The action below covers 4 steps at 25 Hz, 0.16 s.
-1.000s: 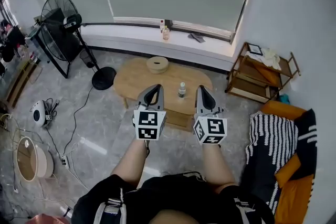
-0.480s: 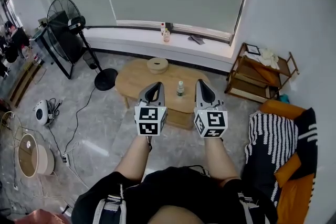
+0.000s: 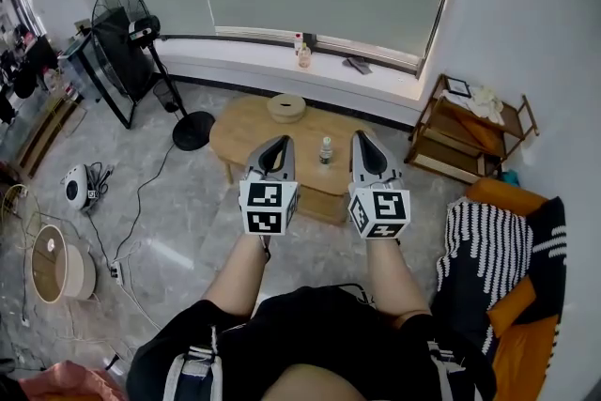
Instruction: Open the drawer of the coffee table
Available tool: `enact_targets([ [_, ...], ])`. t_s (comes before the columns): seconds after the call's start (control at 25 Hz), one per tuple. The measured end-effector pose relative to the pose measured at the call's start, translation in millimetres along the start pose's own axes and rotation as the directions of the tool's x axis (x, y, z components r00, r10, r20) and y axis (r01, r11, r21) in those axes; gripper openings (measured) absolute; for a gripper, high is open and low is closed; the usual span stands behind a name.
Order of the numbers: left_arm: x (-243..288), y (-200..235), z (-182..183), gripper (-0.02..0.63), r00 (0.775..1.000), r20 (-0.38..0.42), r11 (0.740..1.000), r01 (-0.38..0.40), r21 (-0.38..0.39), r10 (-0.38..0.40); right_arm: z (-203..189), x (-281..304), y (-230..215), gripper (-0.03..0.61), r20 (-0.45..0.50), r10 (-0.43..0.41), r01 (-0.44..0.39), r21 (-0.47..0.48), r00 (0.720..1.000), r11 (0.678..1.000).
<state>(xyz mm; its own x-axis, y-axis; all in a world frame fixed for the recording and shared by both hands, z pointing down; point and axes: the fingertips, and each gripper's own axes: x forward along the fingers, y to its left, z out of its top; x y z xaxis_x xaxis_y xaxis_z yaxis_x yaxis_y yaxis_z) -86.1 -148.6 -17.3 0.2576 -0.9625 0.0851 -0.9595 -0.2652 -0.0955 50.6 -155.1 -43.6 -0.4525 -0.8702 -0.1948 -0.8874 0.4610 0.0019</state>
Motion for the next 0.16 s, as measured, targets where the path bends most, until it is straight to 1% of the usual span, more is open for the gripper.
enact_targets([
  [0.16,-6.3,2.3,0.7,0.021,1.0,-0.001,1.0,0.0,0.001,0.0,0.6,-1.8,6.3,0.014,-0.004,0.004,-0.004,0.003,1.0,1.0],
])
